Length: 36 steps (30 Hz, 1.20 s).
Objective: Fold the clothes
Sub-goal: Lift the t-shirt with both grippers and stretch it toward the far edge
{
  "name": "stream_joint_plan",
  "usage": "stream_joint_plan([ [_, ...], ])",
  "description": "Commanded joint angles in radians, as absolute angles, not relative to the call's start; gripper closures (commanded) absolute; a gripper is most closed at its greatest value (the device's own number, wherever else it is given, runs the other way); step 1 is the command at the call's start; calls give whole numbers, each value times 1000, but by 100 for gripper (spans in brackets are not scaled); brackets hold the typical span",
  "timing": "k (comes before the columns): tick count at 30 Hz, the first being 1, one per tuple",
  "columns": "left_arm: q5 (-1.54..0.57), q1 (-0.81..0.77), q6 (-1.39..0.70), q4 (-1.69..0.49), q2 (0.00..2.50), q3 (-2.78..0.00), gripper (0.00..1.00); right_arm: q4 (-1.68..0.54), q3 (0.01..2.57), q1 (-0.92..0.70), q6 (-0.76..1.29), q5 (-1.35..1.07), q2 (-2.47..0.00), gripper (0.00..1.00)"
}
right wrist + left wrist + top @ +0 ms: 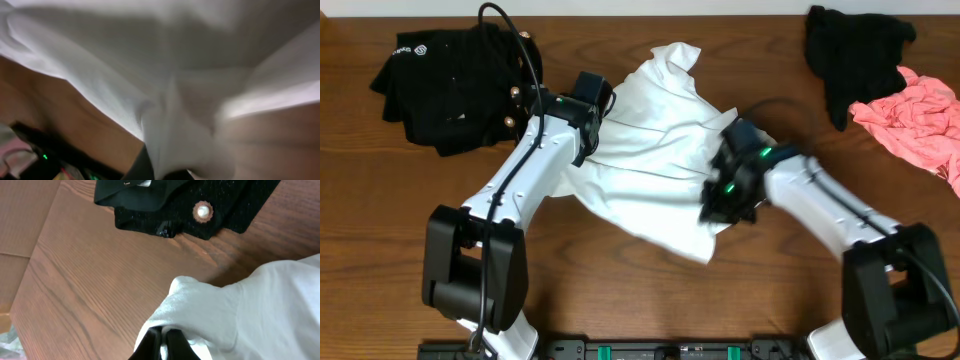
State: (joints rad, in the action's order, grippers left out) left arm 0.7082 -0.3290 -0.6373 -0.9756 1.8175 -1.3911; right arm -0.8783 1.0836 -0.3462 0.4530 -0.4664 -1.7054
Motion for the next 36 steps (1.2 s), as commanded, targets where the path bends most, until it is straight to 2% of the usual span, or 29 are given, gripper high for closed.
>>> stream_joint_plan([
  [1, 713, -324, -620, -977, 1760, -1403, 94, -926, 1197, -234, 252, -459, -1709, 99],
  [6, 686, -324, -588, -976, 1713, -1403, 94, -1039, 1337, -126, 147, -455, -1709, 99],
  [15, 669, -324, -469, -911, 1611, -1403, 94, -1210, 1628, -92, 50, -370, -1709, 99],
  [25, 669, -324, -244, -622, 1348, -1407, 94, -1248, 2135, -30, -11, -241, -1709, 99],
  [36, 667, -327, -14, -303, 1171, -1407, 94, -1230, 2277, 22, -130, -205, -1709, 99],
])
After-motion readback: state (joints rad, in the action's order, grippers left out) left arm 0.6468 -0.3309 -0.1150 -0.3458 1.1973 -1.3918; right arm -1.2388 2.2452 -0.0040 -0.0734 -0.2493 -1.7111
